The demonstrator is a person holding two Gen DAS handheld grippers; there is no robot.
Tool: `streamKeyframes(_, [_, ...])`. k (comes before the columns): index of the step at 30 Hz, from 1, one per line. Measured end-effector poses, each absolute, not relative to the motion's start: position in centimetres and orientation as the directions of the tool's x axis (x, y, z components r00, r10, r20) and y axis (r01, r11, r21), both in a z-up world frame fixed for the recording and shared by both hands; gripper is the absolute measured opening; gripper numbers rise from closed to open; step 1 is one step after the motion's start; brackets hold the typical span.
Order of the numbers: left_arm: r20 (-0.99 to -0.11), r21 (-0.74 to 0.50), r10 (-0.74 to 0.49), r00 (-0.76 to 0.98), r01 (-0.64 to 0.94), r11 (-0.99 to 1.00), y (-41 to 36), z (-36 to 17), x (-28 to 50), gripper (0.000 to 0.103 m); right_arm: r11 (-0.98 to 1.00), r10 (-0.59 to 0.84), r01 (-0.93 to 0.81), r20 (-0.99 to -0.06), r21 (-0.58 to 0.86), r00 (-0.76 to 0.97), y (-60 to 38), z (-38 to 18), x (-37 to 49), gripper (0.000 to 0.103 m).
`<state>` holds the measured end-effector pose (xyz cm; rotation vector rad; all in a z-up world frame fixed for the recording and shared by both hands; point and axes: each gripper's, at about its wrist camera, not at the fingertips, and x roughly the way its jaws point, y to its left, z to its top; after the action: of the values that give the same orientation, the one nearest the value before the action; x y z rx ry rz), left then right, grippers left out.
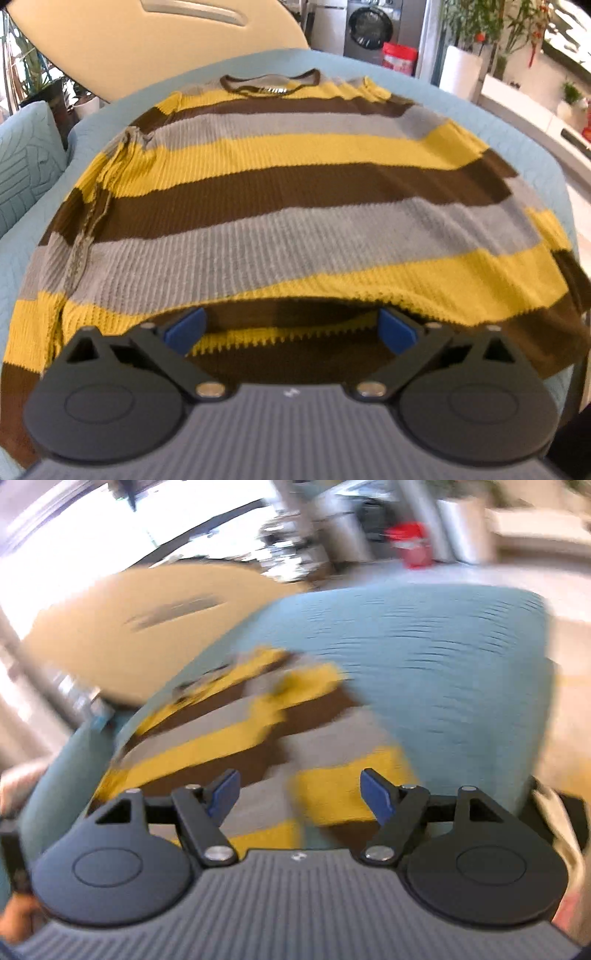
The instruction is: Fold clothes
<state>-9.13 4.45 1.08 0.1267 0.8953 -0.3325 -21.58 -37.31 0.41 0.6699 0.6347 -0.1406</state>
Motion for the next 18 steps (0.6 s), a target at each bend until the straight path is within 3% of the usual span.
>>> streamKeyframes(4, [-0.788,-0.025,-0.241,0.567,0.360,0.932,3.6,0.7,-9.2,0.100,0.744,0.140,0.372,-0.674,0.554,0.725,-39.7,-2.9,-21.8,0.076])
streamKeyframes(10, [-0.791,0.001,-0.227,0.568,0.372,0.928,3.0,0.2,-9.2,0.101,0.742,0.228,0.351,-0.708,0.571,0.668,-40.0,-6.7,-20.8,0.070])
streamKeyframes(16, [-0.794,0.003,-0.226,0.564,0.375,0.927,3.1,0.1,-9.4,0.101,0.561,0.265,0.422,-0.637,0.713,0.724,-42.7,-9.0,-22.2,0.070])
streamKeyframes(18, [-0.794,0.001,-0.227,0.564,0.375,0.927,3.0,0.1,-9.4,0.101,0.569,0.325,0.408,-0.650,0.715,0.687,-42.0,-9.8,-21.4,0.062])
